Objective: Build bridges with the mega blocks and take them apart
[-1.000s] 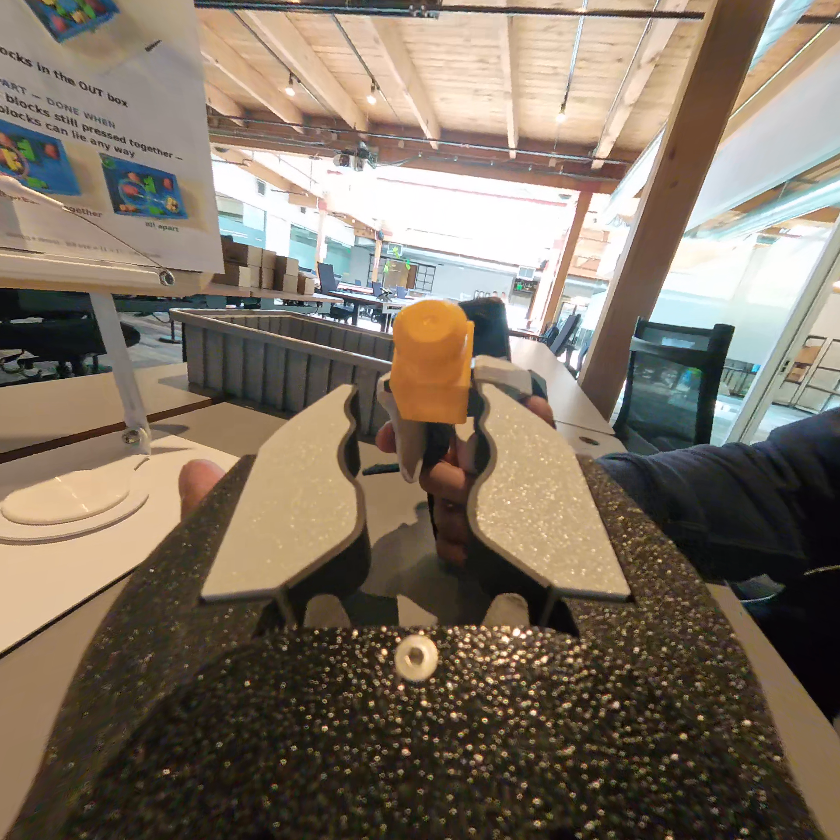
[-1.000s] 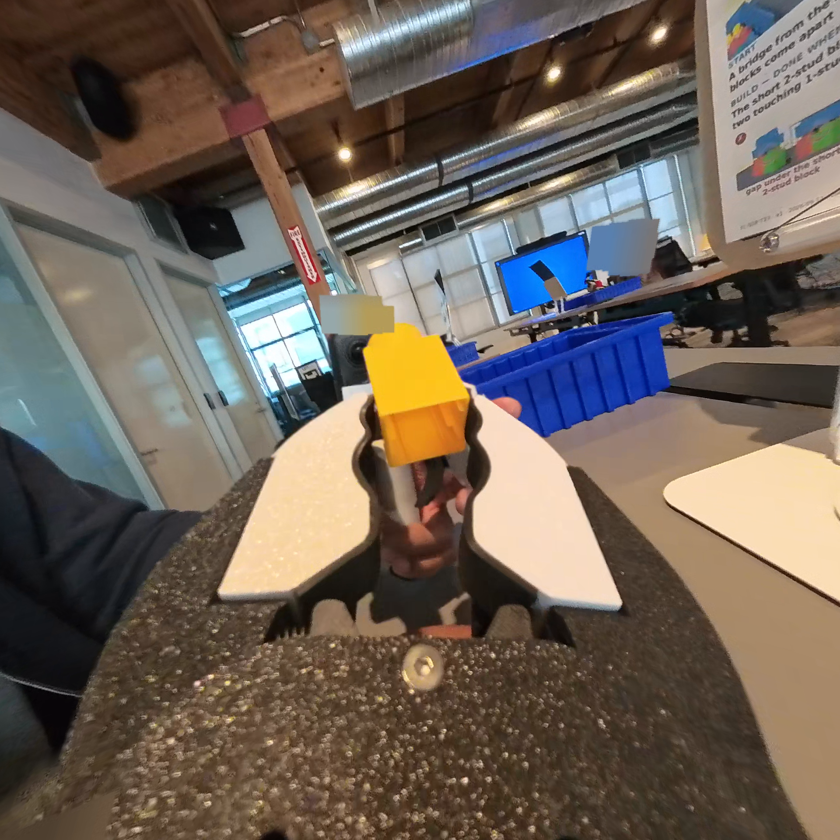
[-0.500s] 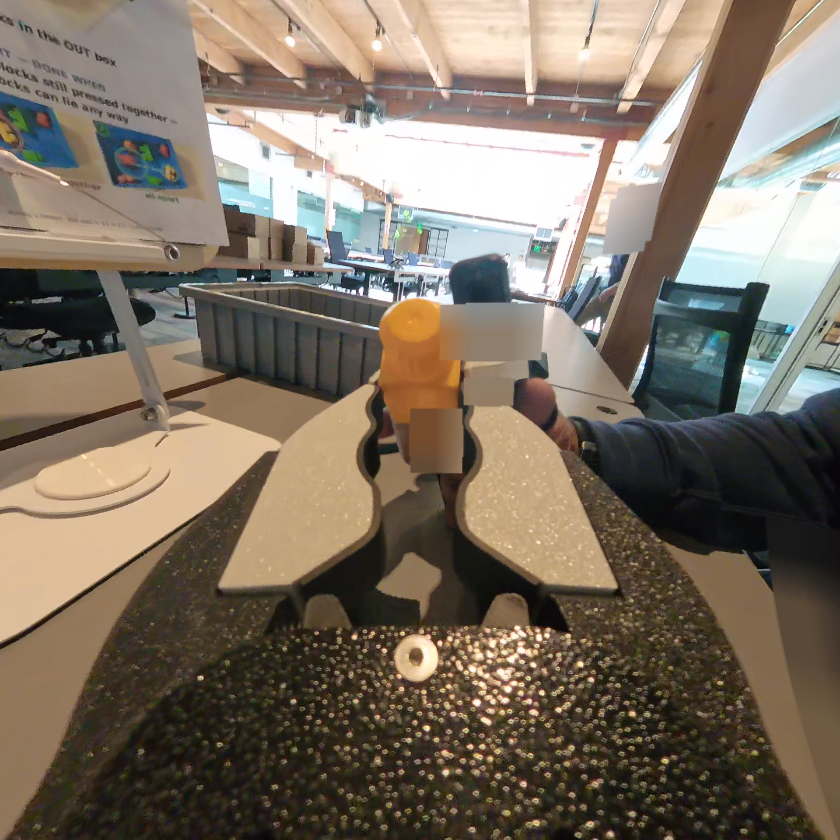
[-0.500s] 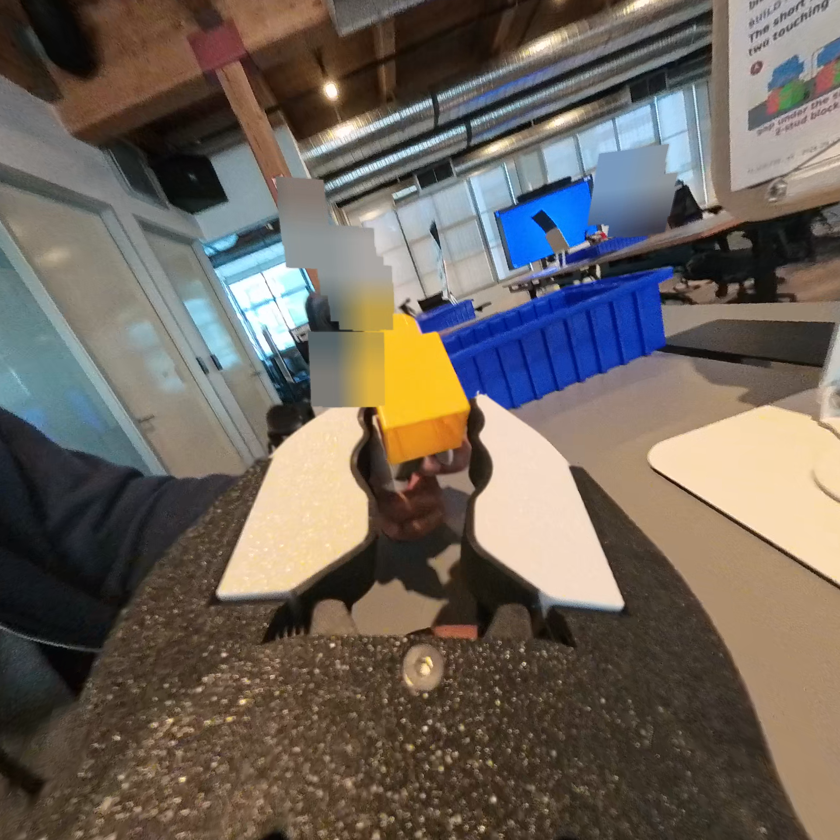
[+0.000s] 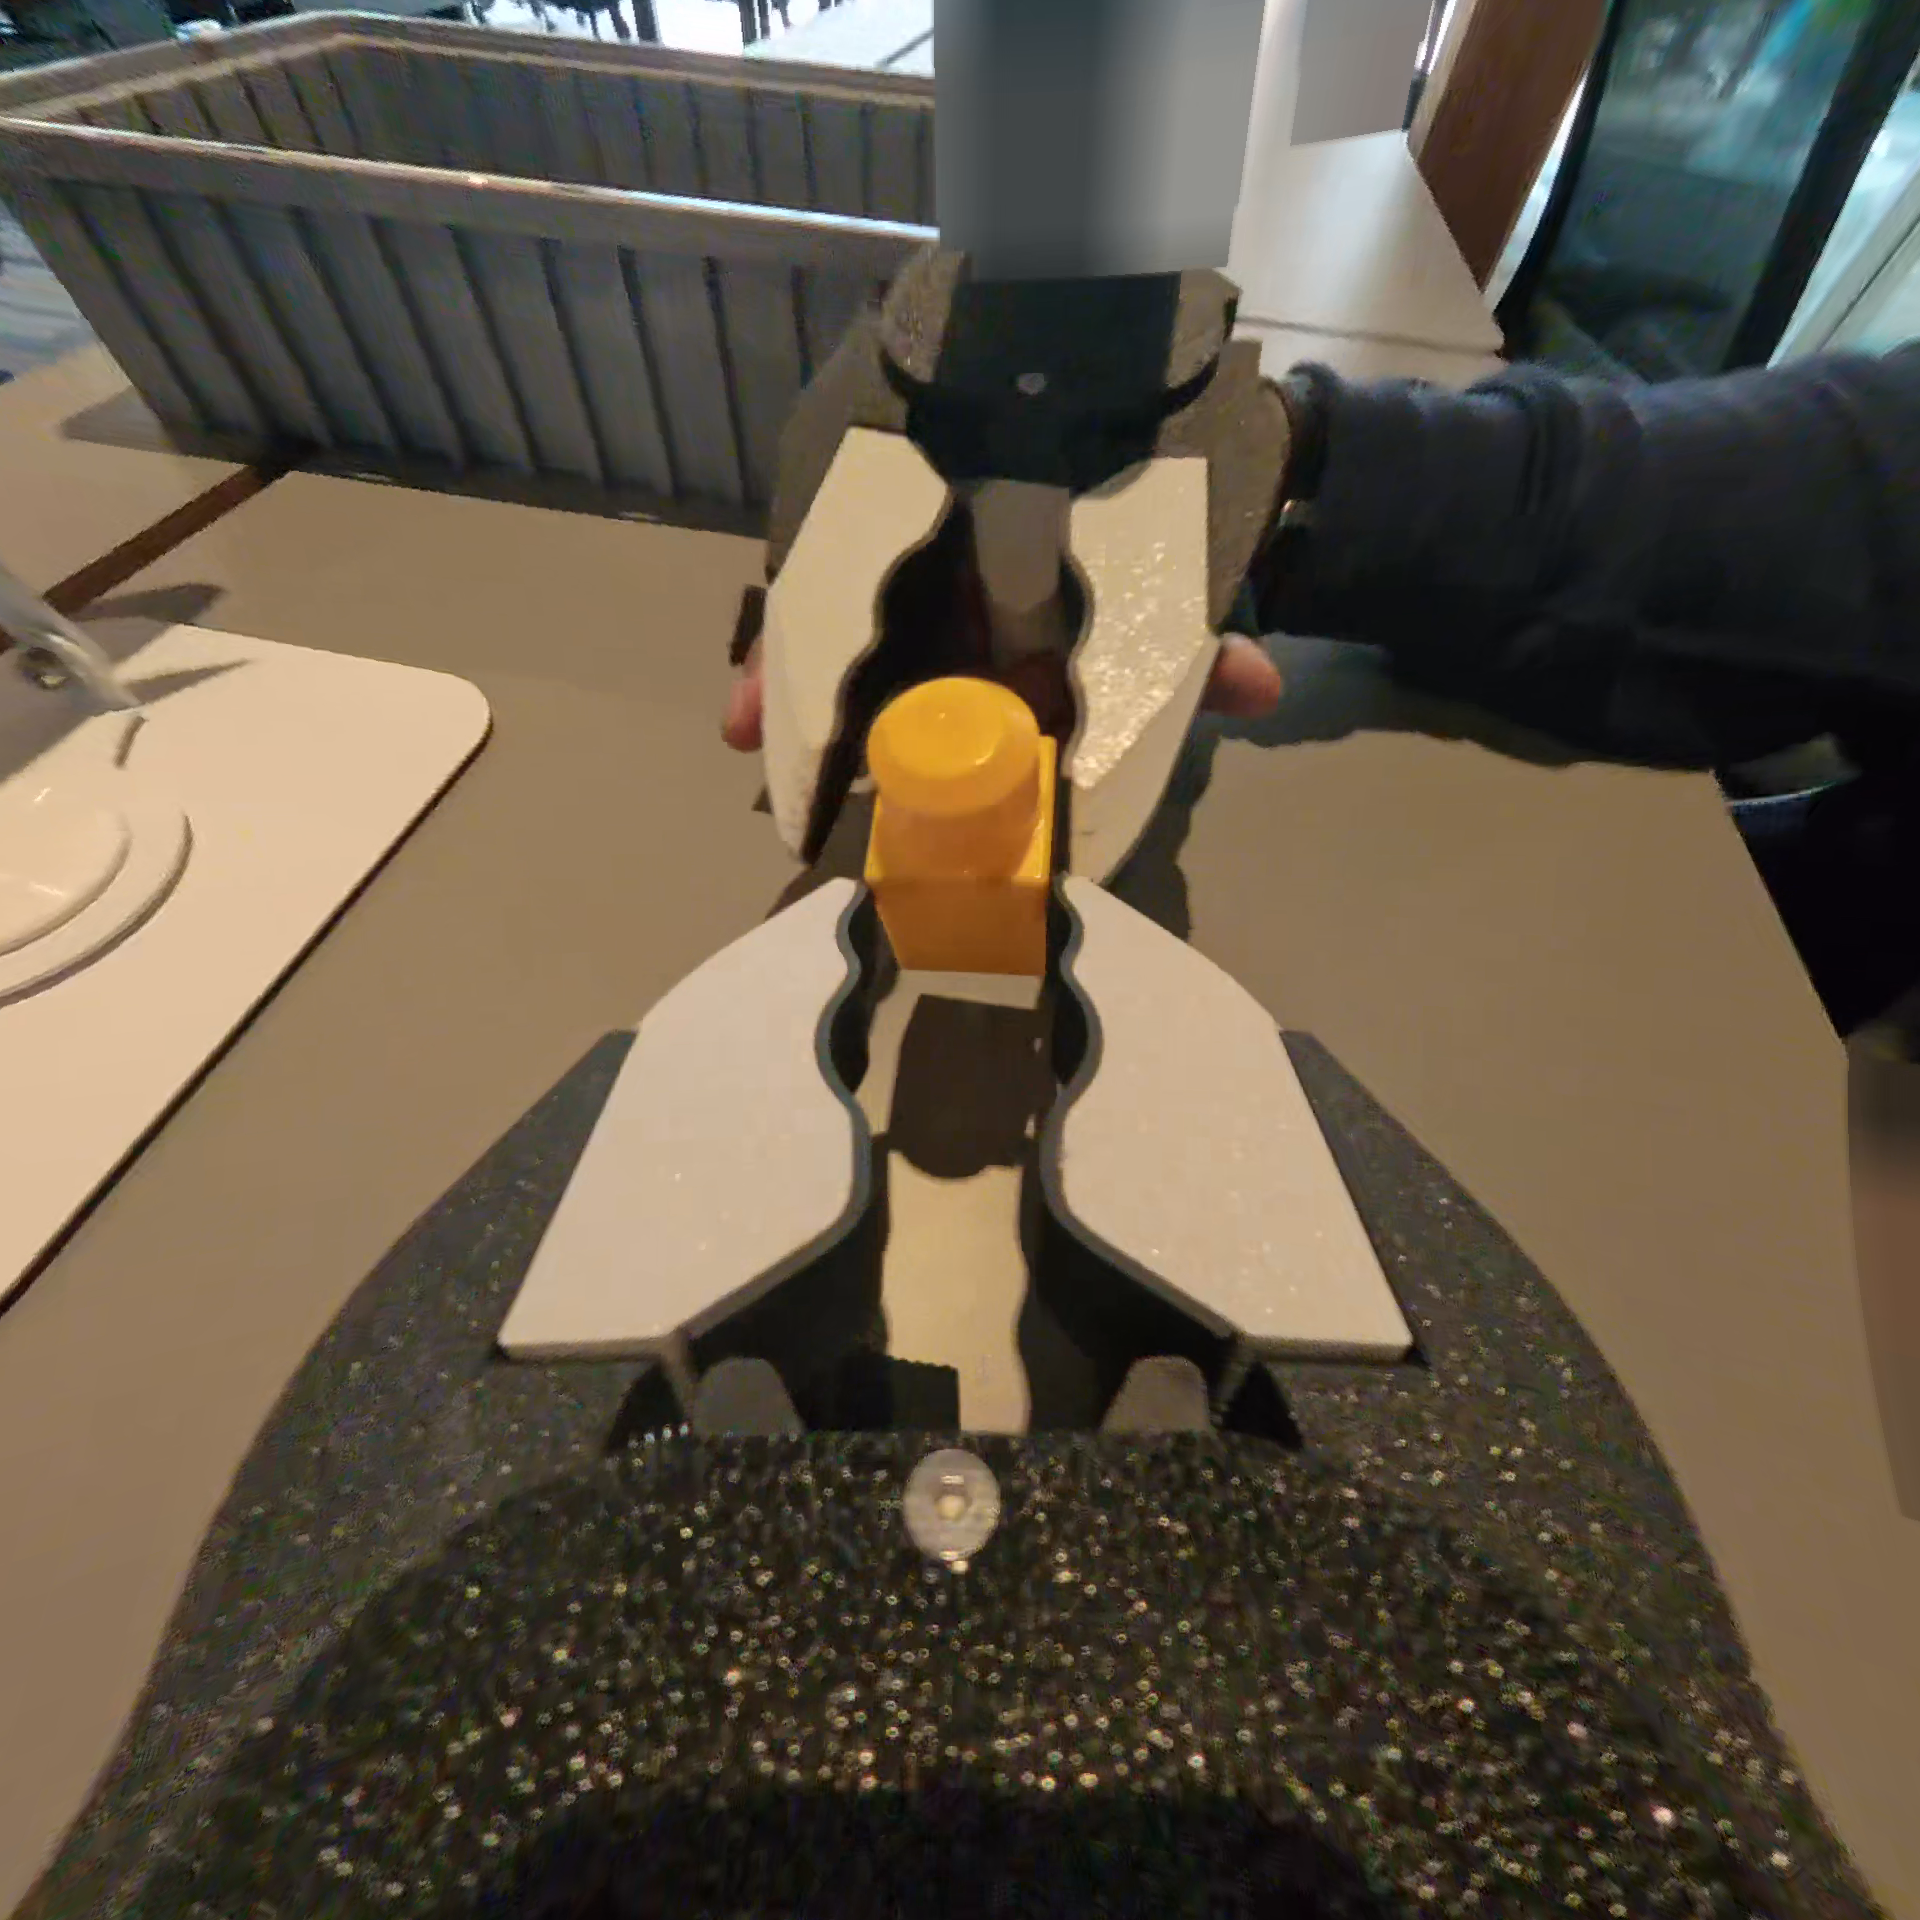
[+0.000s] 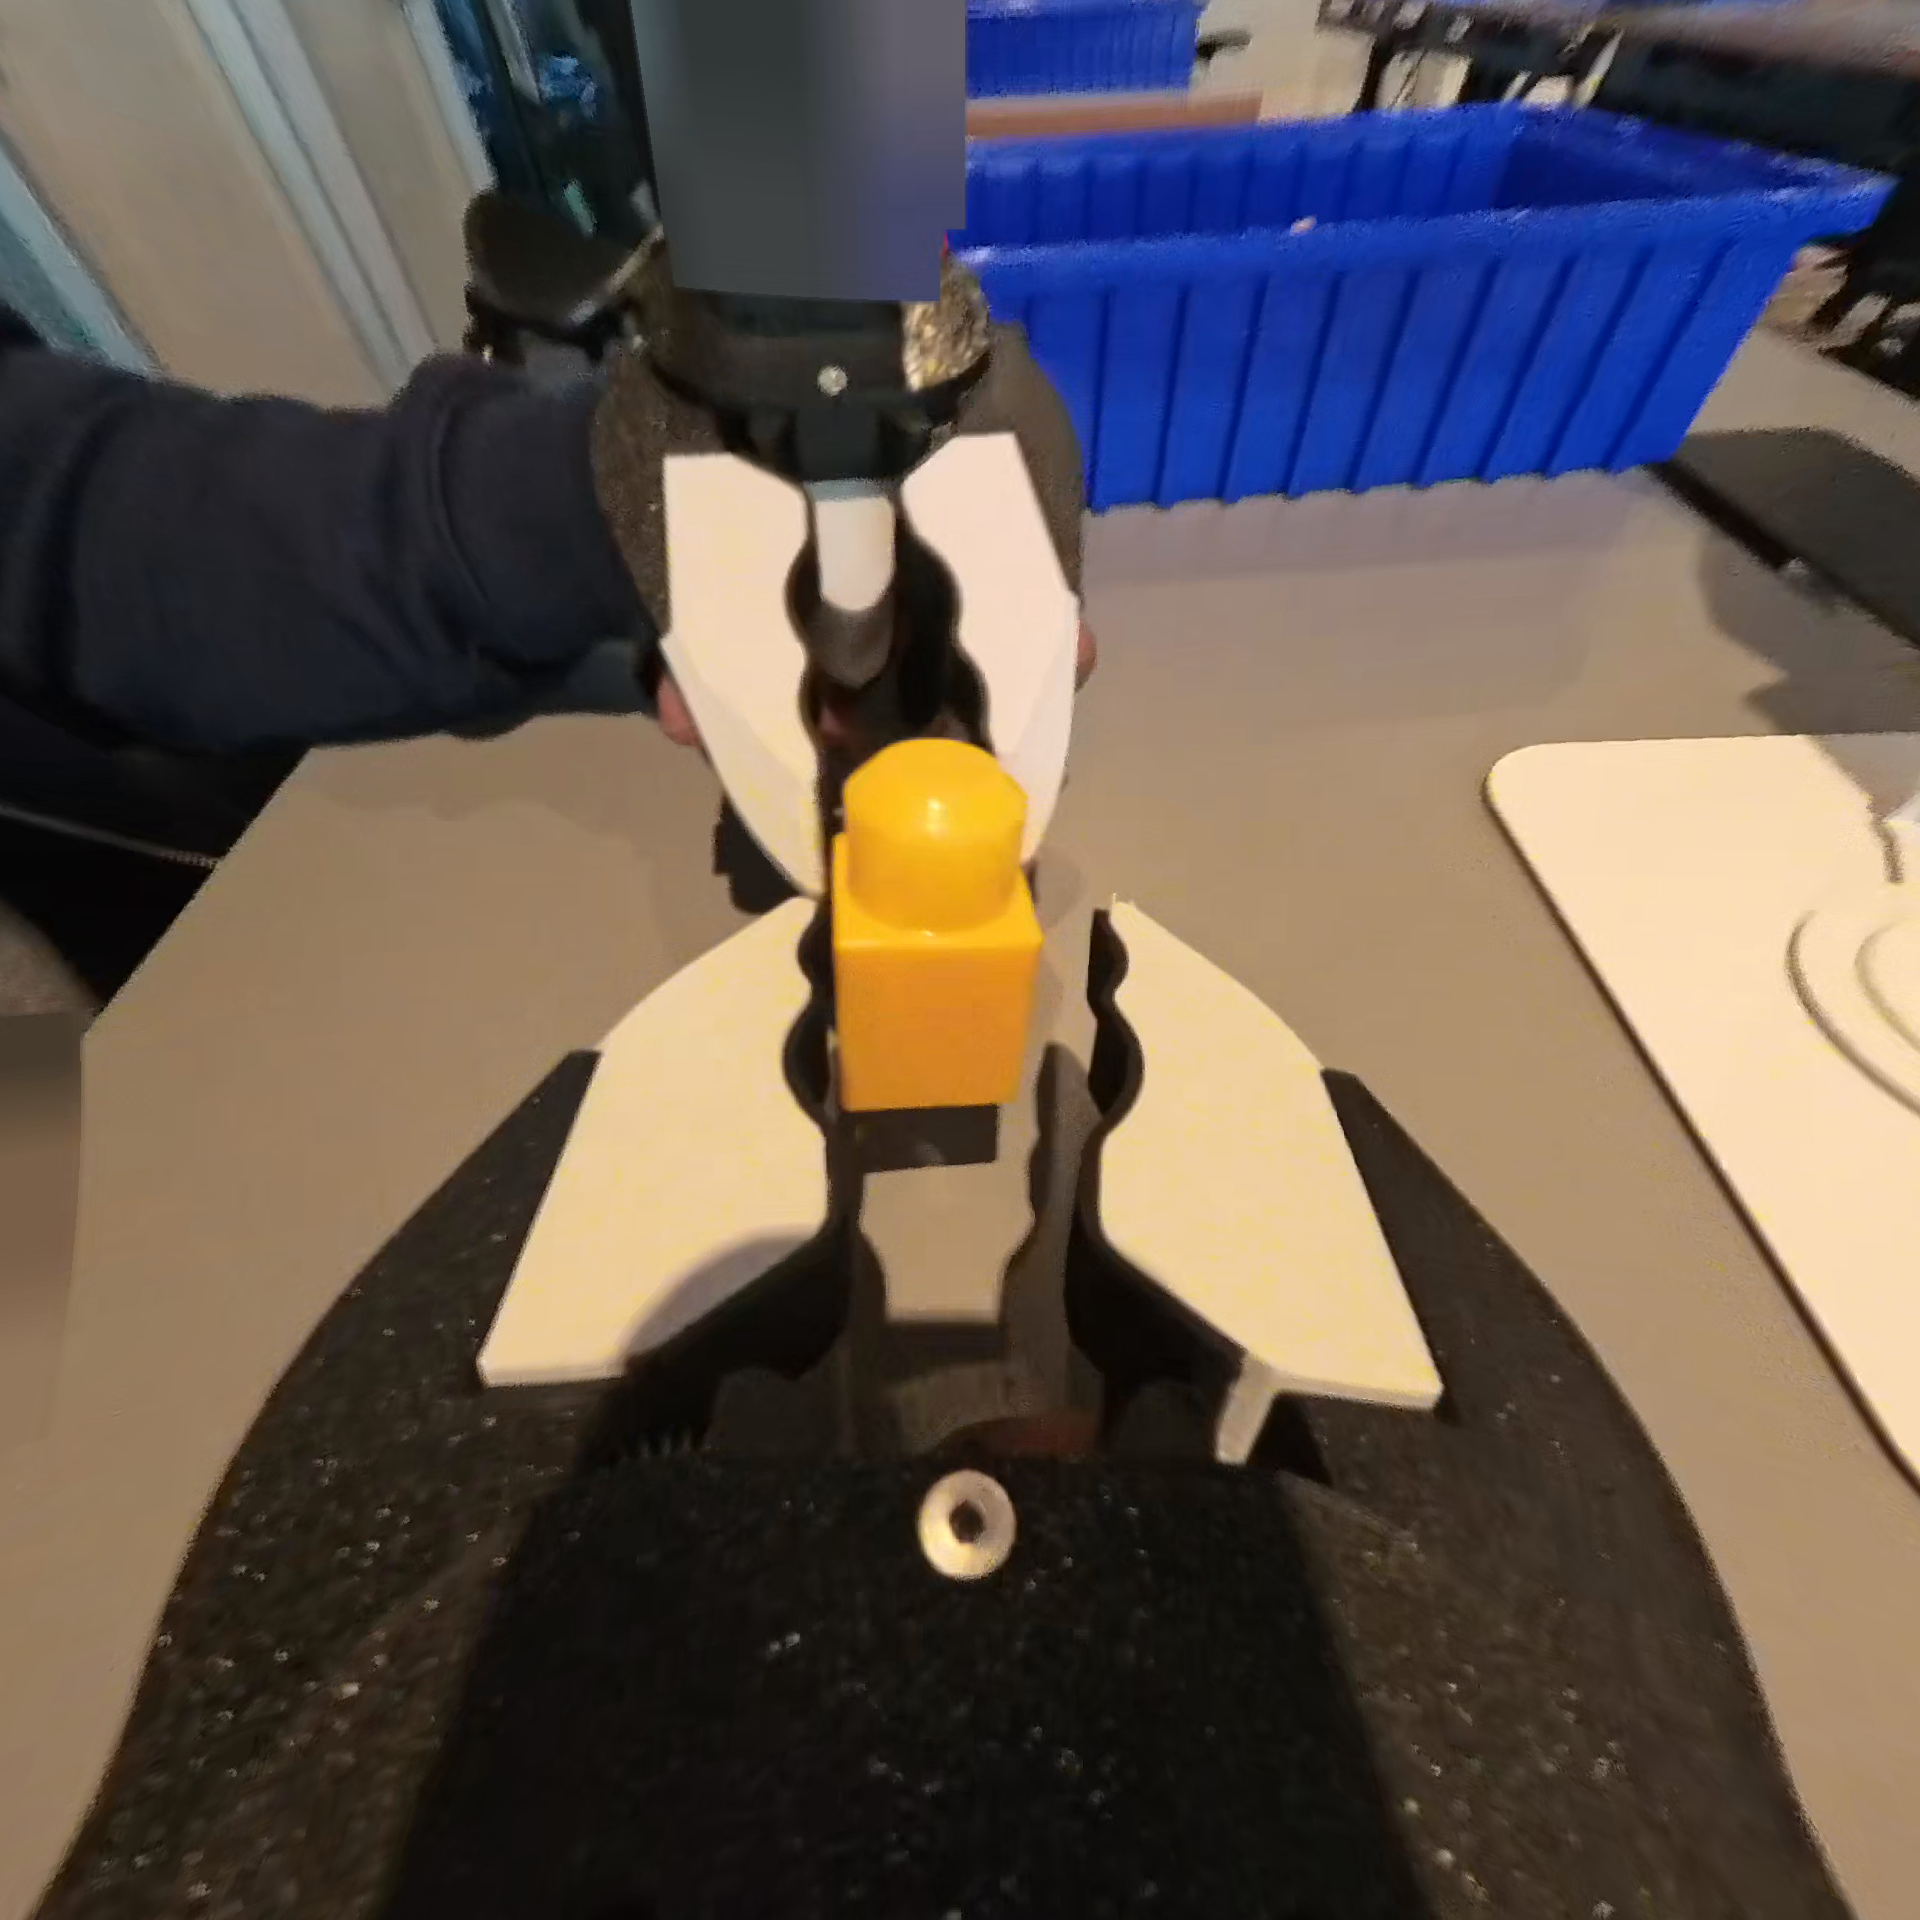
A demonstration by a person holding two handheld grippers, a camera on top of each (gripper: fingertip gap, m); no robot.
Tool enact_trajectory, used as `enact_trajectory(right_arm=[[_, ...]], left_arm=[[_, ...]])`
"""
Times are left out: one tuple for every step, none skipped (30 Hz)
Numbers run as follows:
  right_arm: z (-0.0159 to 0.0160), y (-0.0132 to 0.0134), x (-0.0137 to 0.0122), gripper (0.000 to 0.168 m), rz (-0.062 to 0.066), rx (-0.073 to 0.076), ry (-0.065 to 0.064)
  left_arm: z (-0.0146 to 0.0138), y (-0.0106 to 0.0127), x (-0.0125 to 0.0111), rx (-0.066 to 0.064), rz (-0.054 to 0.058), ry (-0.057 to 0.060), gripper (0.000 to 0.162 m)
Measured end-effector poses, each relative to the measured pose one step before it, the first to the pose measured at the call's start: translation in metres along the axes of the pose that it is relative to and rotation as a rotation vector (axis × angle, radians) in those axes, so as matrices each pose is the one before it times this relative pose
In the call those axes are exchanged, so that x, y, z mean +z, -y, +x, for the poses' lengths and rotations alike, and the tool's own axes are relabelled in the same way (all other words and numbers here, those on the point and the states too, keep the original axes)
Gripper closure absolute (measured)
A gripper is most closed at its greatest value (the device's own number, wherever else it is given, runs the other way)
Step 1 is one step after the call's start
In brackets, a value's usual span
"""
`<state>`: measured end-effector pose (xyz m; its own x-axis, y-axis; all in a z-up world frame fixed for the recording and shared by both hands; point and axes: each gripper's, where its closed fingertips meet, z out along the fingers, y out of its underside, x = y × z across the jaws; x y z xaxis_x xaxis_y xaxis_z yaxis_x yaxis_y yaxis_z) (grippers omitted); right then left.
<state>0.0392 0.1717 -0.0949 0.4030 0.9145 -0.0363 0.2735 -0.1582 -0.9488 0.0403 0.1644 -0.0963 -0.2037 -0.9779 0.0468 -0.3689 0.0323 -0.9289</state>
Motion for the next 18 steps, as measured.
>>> enact_trajectory(right_arm=[[-0.00209, -0.00205, 0.00128, 0.125, -0.0188, -0.0096, 0.0085], [0.00120, -0.00171, 0.00057, 0.128, -0.0141, -0.0070, -0.0146], [0.00285, -0.00351, 0.00069, 0.130, -0.0266, 0.0042, -0.0175], [0.00253, -0.00366, 0.00062, 0.131, -0.0278, 0.0183, -0.0095], [0.00578, -0.00554, -0.00023, 0.132, -0.0358, 0.0139, -0.0293], [0.00407, -0.00691, -0.00059, 0.132, -0.0437, 0.0108, -0.0167], [0.00257, -0.00682, -0.00071, 0.132, -0.0414, 0.0098, -0.0088], [0.00184, -0.00525, -0.00075, 0.132, -0.0308, 0.0034, -0.0097], [0.00155, -0.00487, -0.00017, 0.131, -0.0291, -0.0020, -0.0116], [0.00105, -0.00538, 0.00057, 0.132, -0.0346, -0.0041, -0.0103], [0.00112, -0.00531, 0.00097, 0.132, -0.0355, -0.0069, -0.0132], [0.00077, -0.00370, 0.00073, 0.132, -0.0241, -0.0069, -0.0113], [0.00083, -0.00452, 0.00072, 0.131, -0.0291, -0.0019, -0.0074], [0.00057, -0.00147, -0.00009, 0.131, -0.0067, 0.0037, -0.0034], [0.00058, -0.00078, -0.00082, 0.131, -0.0007, 0.0108, 0.0000], [0.00033, -0.00112, -0.00096, 0.131, -0.0021, 0.0134, 0.0031], [0.00012, -0.00212, -0.00078, 0.131, -0.0076, 0.0047, 0.0039], [-0.00009, -0.00223, -0.00042, 0.131, -0.0097, -0.0083, 0.0002]], left_arm=[[-0.00168, -0.00195, 0.00086, 0.0055, -0.0108, 0.0137, 0.131], [-0.00272, -0.00131, 0.00027, -0.0063, -0.0050, 0.0135, 0.131], [-0.00177, -0.00136, 0.00035, -0.0041, -0.0036, 0.0074, 0.132], [-0.00183, -0.00405, 0.00148, 0.0033, -0.0199, 0.0118, 0.134], [0.00068, -0.00378, 0.00135, 0.0001, -0.0169, -0.0065, 0.151], [-0.00286, -0.00346, 0.00160, -0.0142, -0.0169, 0.0158, 0.155], [-0.00477, -0.00373, 0.00104, -0.0083, -0.0188, 0.0258, 0.157], [-0.00246, -0.00308, 0.00045, -0.0040, -0.0157, 0.0106, 0.156], [0.00009, -0.00023, -0.00017, -0.0065, 0.0005, -0.0054, 0.155], [0.00005, 0.00149, -0.00085, -0.0033, 0.0122, -0.0017, 0.155], [-0.00097, 0.00043, -0.00065, -0.0021, 0.0055, 0.0049, 0.155], [-0.00045, 0.00002, -0.00047, -0.0046, 0.0023, -0.0004, 0.155], [-0.00028, 0.00037, -0.00022, -0.0052, 0.0046, -0.0014, 0.155], [-0.00020, 0.00032, -0.00030, -0.0031, 0.0035, -0.0002, 0.155], [-0.00009, 0.00026, -0.00032, -0.0021, 0.0030, -0.0007, 0.155], [-0.00018, 0.00030, -0.00024, -0.0021, 0.0029, -0.0002, 0.155], [-0.00010, 0.00038, -0.00026, -0.0013, 0.0029, 0.0003, 0.154], [0.00028, 0.00053, -0.00042, 0.0013, 0.0044, -0.0006, 0.154]])
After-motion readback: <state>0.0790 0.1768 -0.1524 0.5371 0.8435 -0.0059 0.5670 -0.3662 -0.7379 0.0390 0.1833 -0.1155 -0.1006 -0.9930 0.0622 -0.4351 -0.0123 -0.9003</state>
